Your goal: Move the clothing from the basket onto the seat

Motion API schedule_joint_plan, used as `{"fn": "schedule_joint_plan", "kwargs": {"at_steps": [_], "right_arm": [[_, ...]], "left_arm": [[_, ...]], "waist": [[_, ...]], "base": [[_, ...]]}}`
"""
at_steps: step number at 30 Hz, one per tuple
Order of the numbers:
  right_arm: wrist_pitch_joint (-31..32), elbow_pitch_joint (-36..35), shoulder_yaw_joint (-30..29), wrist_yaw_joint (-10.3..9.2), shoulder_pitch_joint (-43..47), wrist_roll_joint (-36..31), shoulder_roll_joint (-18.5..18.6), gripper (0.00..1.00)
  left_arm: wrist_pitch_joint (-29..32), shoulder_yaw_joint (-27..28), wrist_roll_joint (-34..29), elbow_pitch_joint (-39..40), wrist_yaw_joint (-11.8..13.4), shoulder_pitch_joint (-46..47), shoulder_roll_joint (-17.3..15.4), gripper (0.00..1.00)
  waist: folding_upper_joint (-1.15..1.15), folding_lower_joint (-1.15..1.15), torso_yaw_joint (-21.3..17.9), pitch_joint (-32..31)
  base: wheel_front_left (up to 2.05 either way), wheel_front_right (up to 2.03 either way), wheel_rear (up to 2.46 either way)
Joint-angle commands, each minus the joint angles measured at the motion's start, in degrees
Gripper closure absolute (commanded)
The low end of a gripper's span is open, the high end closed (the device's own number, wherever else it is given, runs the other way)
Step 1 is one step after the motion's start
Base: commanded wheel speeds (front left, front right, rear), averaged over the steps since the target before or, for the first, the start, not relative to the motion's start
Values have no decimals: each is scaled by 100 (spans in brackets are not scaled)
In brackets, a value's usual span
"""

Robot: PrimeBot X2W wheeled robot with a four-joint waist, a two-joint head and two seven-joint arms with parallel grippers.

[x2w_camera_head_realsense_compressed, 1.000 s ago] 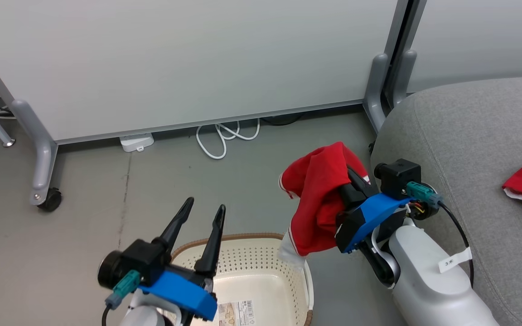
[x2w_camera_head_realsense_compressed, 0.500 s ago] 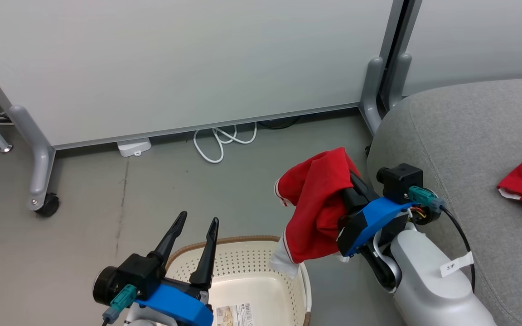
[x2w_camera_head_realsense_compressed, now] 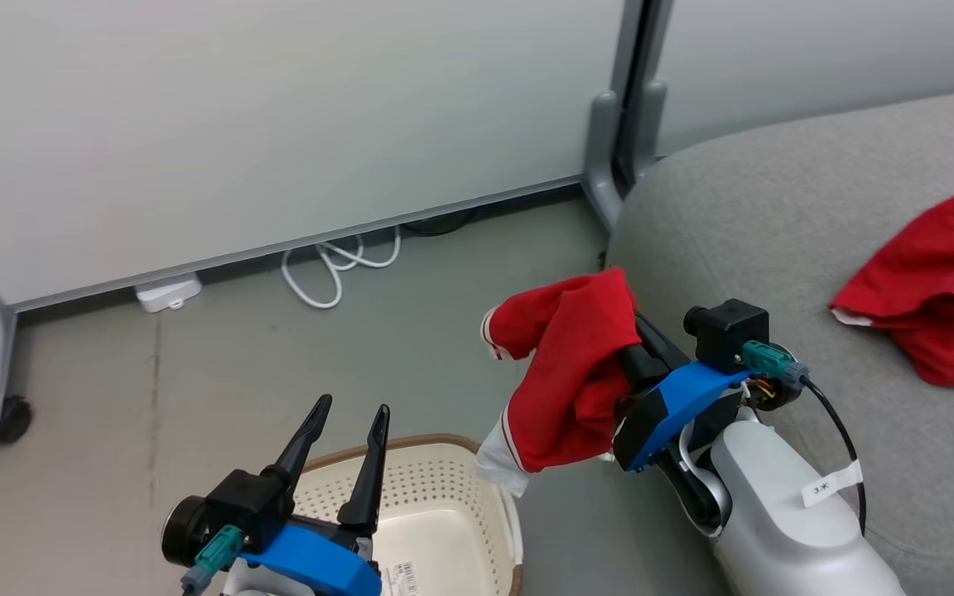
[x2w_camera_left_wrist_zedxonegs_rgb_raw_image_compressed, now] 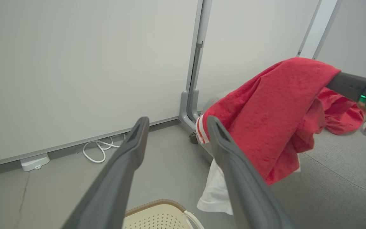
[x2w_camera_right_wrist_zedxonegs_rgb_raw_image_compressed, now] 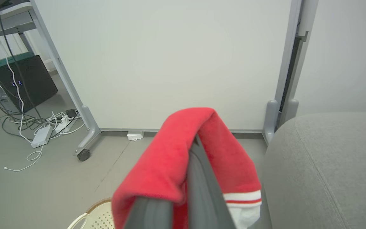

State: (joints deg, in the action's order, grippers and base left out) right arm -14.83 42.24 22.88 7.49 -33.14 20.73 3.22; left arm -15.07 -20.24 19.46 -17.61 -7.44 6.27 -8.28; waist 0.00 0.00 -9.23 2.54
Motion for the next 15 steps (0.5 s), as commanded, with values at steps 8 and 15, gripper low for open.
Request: {"fn": "schedule_joint_plan", "kwargs": {"at_steps": [8,15], "right_arm": [[-8,-54,29,1,55,74,-3,100],[-22,-99,-11,1,70,88,-16,100]], "left_arm": [[-15,32,-29,5,-9,114,-47,0],[-16,7,-55,42,-9,192,-102,0]], "waist": [[0,0,-900,133],[0,0,-1509,267]], "base": [[0,0,0],[0,0,0]]}}
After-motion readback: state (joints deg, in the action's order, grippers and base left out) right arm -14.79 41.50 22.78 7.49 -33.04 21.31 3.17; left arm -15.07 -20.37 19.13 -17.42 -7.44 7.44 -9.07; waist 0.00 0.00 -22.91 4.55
